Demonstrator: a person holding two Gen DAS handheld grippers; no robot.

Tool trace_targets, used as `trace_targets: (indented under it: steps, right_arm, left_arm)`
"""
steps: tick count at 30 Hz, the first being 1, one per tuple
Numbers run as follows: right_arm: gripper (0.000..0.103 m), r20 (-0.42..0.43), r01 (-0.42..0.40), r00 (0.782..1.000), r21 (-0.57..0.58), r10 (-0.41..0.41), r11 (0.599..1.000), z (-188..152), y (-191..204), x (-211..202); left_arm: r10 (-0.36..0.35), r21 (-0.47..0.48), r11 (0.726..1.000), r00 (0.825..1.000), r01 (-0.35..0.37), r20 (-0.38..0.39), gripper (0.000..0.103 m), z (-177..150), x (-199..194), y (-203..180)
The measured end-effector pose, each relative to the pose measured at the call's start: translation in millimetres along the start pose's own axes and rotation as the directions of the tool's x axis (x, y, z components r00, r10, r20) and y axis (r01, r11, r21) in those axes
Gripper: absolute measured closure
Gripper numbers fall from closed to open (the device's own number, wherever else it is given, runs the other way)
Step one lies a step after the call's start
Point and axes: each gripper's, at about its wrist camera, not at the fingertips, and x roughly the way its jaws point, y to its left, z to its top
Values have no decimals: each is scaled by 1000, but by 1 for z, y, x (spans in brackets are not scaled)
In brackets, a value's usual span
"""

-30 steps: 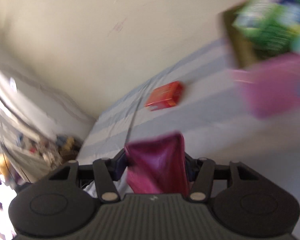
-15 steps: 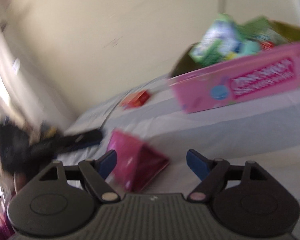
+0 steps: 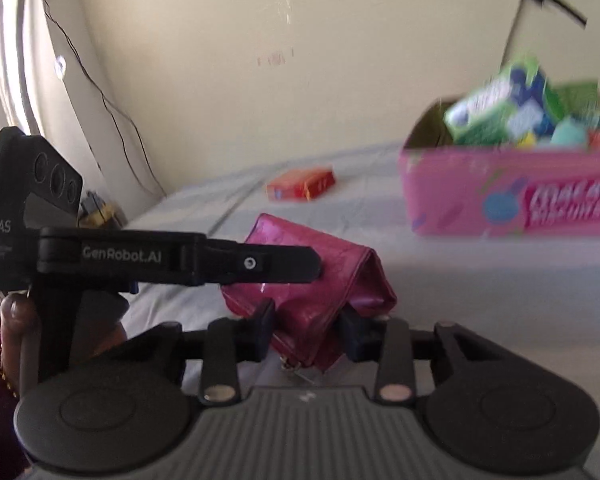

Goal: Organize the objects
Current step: 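Lower the pink pouch into the tin and open the right gripper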

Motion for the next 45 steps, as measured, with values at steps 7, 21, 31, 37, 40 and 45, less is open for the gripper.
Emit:
trace_targets:
  steps: [7, 21, 31, 37, 40, 45]
  right_arm:
    - [70, 173, 65, 983, -55, -55, 996, 38, -15, -29]
    - [67, 225, 180, 961, -67, -161, 981, 101, -97, 0]
    - [63, 191, 237, 954, -13, -230, 972, 90, -121, 21]
    - [59, 239, 239, 939, 62, -247, 969, 78, -117, -5]
    - [59, 265, 246, 927, 106, -266, 963, 65, -110, -24]
    - [58, 252, 244, 927, 153, -276, 958, 40, -93, -44]
  left_arm:
    - [-45, 77, 996, 993, 37, 108, 31, 47, 8, -40]
    - [-45, 23, 999, 996, 44, 78, 30, 100, 112, -40]
    - [63, 36, 997, 995, -65, 76, 23, 93, 127, -37]
    - [122, 94, 987, 985, -133, 119, 23, 83, 103, -54]
    - [148, 122, 978, 978, -167, 148, 19, 73, 86, -63]
    - [197, 191, 954, 964, -231, 180, 19, 48, 63, -78]
